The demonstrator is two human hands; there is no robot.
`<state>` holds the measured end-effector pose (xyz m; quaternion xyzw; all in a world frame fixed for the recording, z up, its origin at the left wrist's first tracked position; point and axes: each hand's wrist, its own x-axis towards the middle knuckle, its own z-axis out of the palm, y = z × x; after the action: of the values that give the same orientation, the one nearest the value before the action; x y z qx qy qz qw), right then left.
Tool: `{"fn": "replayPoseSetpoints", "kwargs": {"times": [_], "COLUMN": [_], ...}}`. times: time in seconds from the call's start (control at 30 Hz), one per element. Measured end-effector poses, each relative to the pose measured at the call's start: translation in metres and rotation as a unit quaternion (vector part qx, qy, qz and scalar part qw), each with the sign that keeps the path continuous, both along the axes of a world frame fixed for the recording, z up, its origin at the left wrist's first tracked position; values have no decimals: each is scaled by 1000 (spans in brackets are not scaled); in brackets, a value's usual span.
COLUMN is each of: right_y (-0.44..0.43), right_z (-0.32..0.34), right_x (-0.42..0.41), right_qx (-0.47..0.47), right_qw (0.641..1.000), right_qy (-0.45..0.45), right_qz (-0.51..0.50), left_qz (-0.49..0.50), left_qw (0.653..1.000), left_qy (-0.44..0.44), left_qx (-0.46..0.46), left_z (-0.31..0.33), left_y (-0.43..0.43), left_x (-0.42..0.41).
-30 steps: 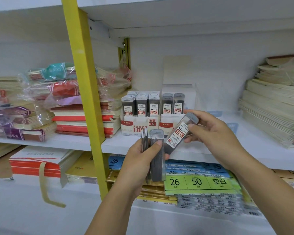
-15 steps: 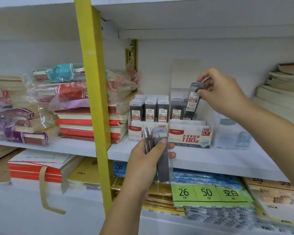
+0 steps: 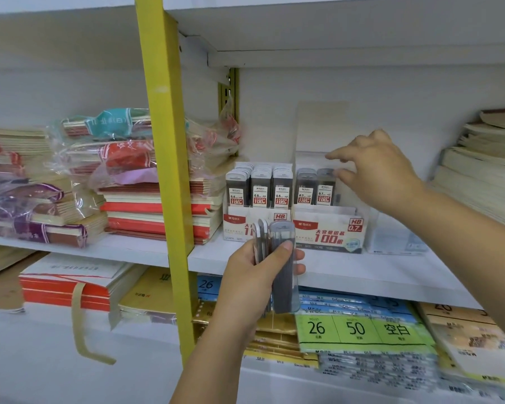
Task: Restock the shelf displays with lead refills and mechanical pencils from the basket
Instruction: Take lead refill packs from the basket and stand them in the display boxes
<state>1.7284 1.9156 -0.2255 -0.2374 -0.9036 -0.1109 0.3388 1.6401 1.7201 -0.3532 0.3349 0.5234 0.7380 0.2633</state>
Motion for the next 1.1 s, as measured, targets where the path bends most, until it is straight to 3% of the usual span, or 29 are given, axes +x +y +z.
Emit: {"fn": "replayPoseSetpoints", "kwargs": {"times": [0.1, 0.2, 0.33, 0.47, 0.67, 0.8, 0.9, 1.1], "right_y": [-40, -76, -87, -84, -71, -63, -60, -60], "right_z": [-24, -59, -88, -93, -94, -94, -99, -100], "right_x": [26, 48, 54, 56, 66, 71, 69, 66], "right_qx": [-135, -265, -395, -457, -566, -619, -594, -581], "right_qw": [978, 933, 874, 834, 734, 663, 699, 720], "right_qy": [99, 99, 91, 130, 178, 197, 187, 192], "right_qz": [127, 223, 267, 282, 330, 373, 351, 328], "left_qz": [-4, -17, -35, -72, -174, -161, -112, -11], "left_qw": [1000, 999, 998, 994, 983, 982, 986, 988], "left_qy": [15, 23, 46, 58, -11, 1, 44, 96], "left_qx": [-13, -23, -38, -56, -60, -95, -111, -117], "left_z": [0, 0, -2, -6, -13, -16, -16, -14], "left_y": [-2, -4, -6, -6, -2, -2, -1, -1], "left_x": [3, 10, 18, 23, 27, 26, 24, 26]}}
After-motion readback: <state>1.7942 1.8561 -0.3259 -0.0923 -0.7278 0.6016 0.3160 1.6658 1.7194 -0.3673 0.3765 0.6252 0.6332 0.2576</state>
